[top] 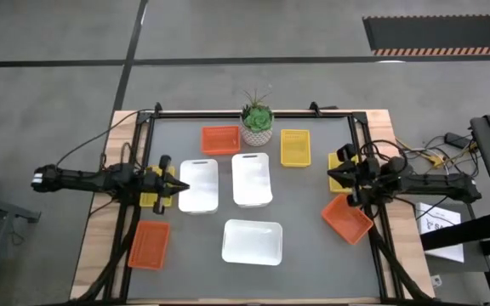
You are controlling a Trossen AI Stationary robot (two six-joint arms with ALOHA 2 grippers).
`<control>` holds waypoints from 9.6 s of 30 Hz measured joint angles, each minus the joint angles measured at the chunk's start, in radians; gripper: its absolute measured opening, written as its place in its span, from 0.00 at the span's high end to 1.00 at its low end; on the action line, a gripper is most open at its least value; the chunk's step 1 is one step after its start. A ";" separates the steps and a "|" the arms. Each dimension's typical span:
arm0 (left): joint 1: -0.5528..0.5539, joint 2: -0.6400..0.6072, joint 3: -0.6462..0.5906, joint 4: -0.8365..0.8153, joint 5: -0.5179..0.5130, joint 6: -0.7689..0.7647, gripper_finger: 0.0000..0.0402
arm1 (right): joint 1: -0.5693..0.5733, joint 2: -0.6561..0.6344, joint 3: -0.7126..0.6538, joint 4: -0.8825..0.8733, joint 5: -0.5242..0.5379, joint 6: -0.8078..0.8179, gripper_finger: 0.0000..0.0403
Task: Stack baskets by color
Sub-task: Stack the bottom white bin on the top right white bin
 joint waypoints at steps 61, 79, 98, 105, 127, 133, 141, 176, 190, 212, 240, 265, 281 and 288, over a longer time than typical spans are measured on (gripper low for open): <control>-0.002 0.897 0.554 0.219 0.006 -0.476 0.98 | 0.000 0.383 0.459 -0.432 0.002 -0.199 0.97; -0.130 1.226 1.149 -0.658 0.016 -0.477 0.98 | 0.000 0.383 0.459 -0.469 0.002 -0.169 0.97; -0.155 1.535 1.452 -0.913 0.088 -0.237 0.90 | 0.000 0.343 0.460 -0.542 0.001 -0.148 0.97; -0.155 1.602 1.440 -0.796 0.078 -0.121 0.68 | 0.000 0.344 0.460 -0.543 0.001 -0.140 0.97; -0.109 1.720 1.403 -0.671 0.080 -0.029 0.63 | 0.000 0.344 0.460 -0.623 0.001 -0.089 0.97; -0.100 1.732 1.346 -0.645 0.103 -0.053 0.71 | 0.000 0.344 0.460 -0.627 0.001 -0.094 0.97; -0.090 1.725 1.349 -0.636 0.111 -0.121 0.98 | 0.000 0.344 0.460 -0.634 0.001 -0.104 0.97; -0.063 1.440 1.344 -1.122 -0.605 -1.897 1.00 | 0.000 0.051 0.445 -0.938 0.062 0.034 0.97; -0.009 1.461 1.347 -1.198 -0.468 -1.913 1.00 | 0.000 0.055 0.442 -0.941 0.065 0.034 0.97; 0.028 1.469 1.351 -1.145 -0.438 -1.841 1.00 | 0.000 0.056 0.442 -0.941 0.081 0.033 0.97; 0.021 1.472 1.347 -1.137 -0.436 -1.803 1.00 | 0.000 0.056 0.441 -0.946 0.081 0.046 0.97; 0.011 1.460 1.371 -1.068 -0.462 -1.669 1.00 | 0.000 0.214 0.421 -0.695 0.081 -0.017 0.97; 0.015 1.457 1.380 -1.062 -0.461 -1.675 1.00 | 0.068 0.709 0.601 -0.462 0.046 -0.269 0.58; 0.019 1.433 1.380 -1.063 -0.460 -1.616 1.00 | 0.135 0.884 0.834 -0.538 0.046 -0.383 0.46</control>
